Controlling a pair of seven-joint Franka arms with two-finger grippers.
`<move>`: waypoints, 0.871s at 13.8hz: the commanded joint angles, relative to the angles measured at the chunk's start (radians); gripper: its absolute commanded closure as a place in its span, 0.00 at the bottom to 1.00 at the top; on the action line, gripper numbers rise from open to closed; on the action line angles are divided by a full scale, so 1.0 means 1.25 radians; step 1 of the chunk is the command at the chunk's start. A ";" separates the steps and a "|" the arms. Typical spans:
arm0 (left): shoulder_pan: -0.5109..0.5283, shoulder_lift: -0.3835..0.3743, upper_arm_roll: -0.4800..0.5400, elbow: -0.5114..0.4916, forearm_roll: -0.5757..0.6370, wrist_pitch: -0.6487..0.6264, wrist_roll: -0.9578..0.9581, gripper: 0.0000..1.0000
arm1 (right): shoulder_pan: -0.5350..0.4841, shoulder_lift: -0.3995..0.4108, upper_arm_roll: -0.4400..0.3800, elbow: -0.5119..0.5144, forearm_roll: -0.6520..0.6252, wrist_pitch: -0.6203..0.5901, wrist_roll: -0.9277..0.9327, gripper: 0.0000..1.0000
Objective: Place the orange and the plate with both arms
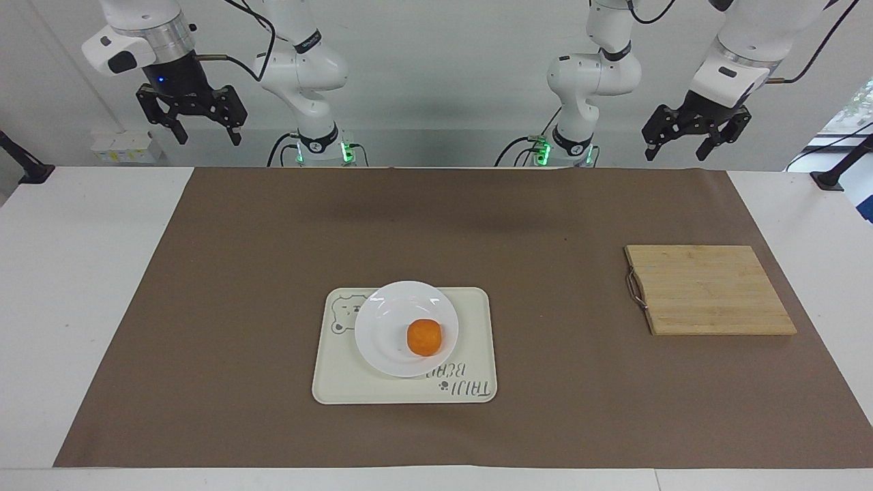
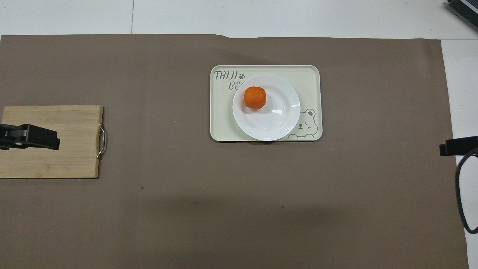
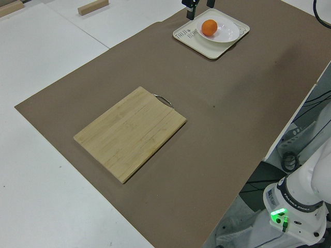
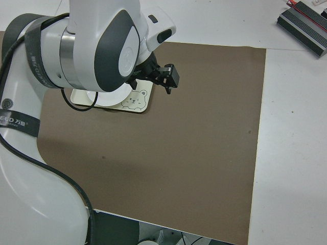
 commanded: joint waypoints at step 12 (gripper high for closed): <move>0.005 -0.019 -0.001 0.002 0.011 -0.013 0.039 0.00 | -0.007 -0.011 0.000 -0.027 -0.025 0.010 -0.041 0.00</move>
